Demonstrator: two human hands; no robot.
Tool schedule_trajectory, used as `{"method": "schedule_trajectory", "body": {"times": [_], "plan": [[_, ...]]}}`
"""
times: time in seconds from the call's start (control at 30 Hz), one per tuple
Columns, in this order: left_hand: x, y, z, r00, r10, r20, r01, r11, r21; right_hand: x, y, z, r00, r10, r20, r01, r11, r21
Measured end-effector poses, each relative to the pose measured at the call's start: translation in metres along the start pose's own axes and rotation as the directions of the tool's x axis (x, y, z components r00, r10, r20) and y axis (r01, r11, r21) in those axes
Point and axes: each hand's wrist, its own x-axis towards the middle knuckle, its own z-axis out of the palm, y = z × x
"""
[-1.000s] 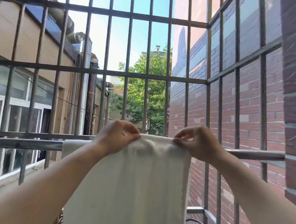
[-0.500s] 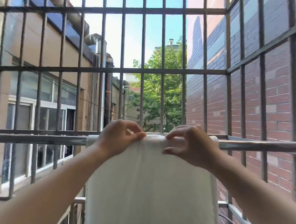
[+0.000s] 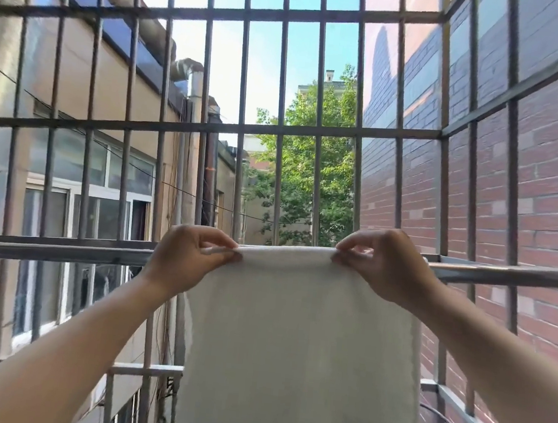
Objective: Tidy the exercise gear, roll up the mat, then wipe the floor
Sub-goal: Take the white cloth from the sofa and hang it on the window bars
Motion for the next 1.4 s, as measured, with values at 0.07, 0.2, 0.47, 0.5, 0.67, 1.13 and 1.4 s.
{"method": "schedule_trajectory", "body": {"times": [0.07,0.2,0.47,0.5,0.67,1.13,1.4], "plan": [[0.009,0.003,-0.001,1.000,-0.008,0.018,0.008,1.000,0.001,0.007,0.001,-0.003,1.000,-0.013,0.016,0.013,1.000,-0.008],[0.030,0.005,-0.002,0.999,-0.002,0.048,0.002,1.000,0.003,0.028,0.005,-0.006,0.998,-0.017,0.063,0.020,0.999,-0.051],[0.053,-0.004,0.006,0.980,-0.042,0.193,0.024,0.995,0.093,0.048,0.023,-0.001,0.991,0.081,0.106,-0.080,0.997,-0.014],[0.053,-0.006,0.008,0.966,-0.067,0.250,0.038,0.992,0.121,0.047,0.024,0.001,0.988,0.088,0.128,-0.087,0.996,-0.014],[0.051,-0.011,0.010,0.956,-0.075,0.285,0.054,0.995,0.080,0.041,0.018,0.005,0.979,0.058,0.194,-0.063,0.998,0.021],[0.014,0.000,-0.001,0.976,-0.015,0.217,0.003,0.998,0.056,0.004,0.000,-0.009,0.960,0.023,0.279,-0.013,0.999,-0.038],[-0.011,-0.007,0.001,0.968,0.240,0.078,-0.251,0.948,0.194,-0.014,0.008,-0.011,0.992,-0.071,0.102,0.077,0.995,-0.058]]}}
